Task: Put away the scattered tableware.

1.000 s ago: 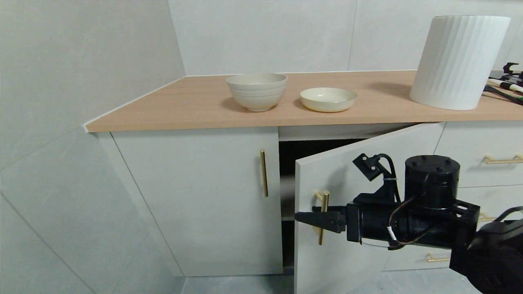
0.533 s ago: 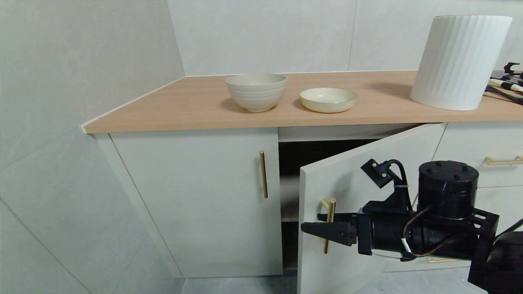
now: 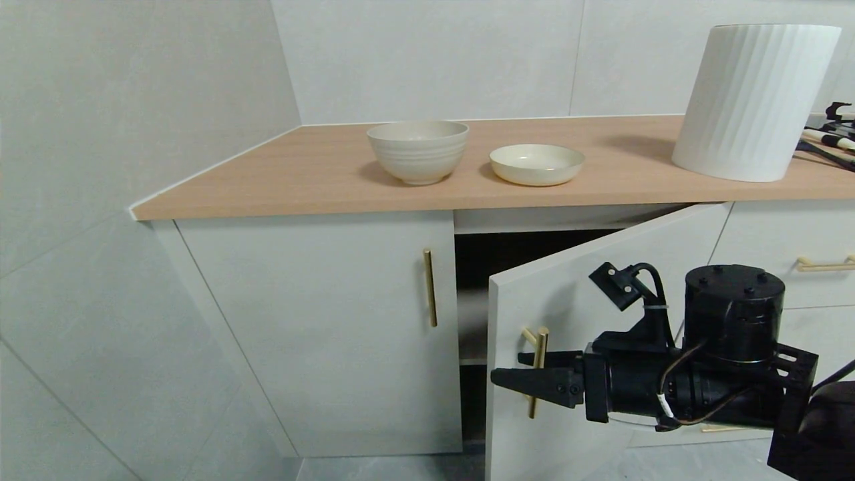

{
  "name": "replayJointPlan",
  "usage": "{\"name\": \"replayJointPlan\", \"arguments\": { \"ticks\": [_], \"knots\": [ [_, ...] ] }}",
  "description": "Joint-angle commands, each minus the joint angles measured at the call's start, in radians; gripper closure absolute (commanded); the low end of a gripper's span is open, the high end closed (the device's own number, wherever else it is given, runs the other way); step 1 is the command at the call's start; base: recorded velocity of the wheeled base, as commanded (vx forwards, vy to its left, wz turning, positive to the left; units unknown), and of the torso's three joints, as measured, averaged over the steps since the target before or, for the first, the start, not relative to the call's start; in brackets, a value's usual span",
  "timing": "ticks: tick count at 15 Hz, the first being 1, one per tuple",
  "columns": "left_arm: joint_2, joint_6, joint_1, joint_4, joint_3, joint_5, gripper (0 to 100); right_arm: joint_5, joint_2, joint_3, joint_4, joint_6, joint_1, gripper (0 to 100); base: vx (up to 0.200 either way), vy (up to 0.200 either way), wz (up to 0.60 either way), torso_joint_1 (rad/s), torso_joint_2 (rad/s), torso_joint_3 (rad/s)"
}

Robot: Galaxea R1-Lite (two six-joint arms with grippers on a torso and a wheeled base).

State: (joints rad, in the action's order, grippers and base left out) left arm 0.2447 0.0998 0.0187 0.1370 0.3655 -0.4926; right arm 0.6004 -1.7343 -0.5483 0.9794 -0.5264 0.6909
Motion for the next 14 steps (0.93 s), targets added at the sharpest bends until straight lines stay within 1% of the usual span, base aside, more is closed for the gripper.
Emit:
{"name": "replayJointPlan", "arguments": {
  "ticks": [1,2,3,4,5,6,7,9,10,13,14],
  "knots": [
    [0.424,0.005,0.017,-0.028,0.185,-0.116,0,0.002,0.009,0.002,0.002,0.000,0.012,0,0.000,0.000,0.00,0.000,0.00,0.000],
    [0.548,0.011,0.032,-0.057,0.219,-0.135,0,0.002,0.009,0.004,0.002,0.000,0.012,0,0.000,0.000,0.00,0.000,0.00,0.000],
    [0.662,0.014,0.047,-0.093,0.243,-0.135,0,0.002,0.009,0.004,0.002,0.000,0.012,0,0.000,0.000,0.00,0.000,0.00,0.000],
    [0.749,0.014,0.073,-0.131,0.254,-0.133,0,0.002,0.009,0.004,0.002,-0.001,0.012,0,0.000,0.000,0.00,0.000,0.00,0.000],
    [0.852,0.029,0.118,-0.201,0.265,-0.133,0,0.002,0.009,0.004,0.002,-0.001,0.012,0,0.000,0.000,0.00,0.000,0.00,0.000],
    [0.929,0.061,0.156,-0.272,0.268,-0.133,0,0.002,0.007,0.004,0.002,-0.001,0.012,0,0.000,0.000,0.00,0.000,0.00,0.000],
    [1.013,0.104,0.196,-0.352,0.268,-0.132,0,0.002,0.002,0.004,0.002,-0.001,0.012,0,0.000,0.000,0.00,0.000,0.00,0.000],
    [1.134,0.179,0.254,-0.461,0.245,-0.129,0,0.002,0.002,0.005,0.002,-0.001,0.012,0,0.000,0.000,0.00,0.000,0.00,0.000],
    [1.188,0.192,0.282,-0.499,0.222,-0.129,0,0.002,0.002,0.004,0.002,-0.001,0.012,0,0.000,0.000,0.00,0.000,0.00,0.000],
    [1.311,0.193,0.342,-0.613,0.167,-0.127,0,0.002,0.001,0.005,0.002,-0.001,0.016,0,0.000,0.000,0.00,0.000,0.00,0.000],
    [1.352,0.193,0.357,-0.666,0.148,-0.107,0,0.002,-0.001,0.004,0.002,-0.001,0.016,0,0.000,0.000,0.00,0.000,0.00,0.000]
  ]
}}
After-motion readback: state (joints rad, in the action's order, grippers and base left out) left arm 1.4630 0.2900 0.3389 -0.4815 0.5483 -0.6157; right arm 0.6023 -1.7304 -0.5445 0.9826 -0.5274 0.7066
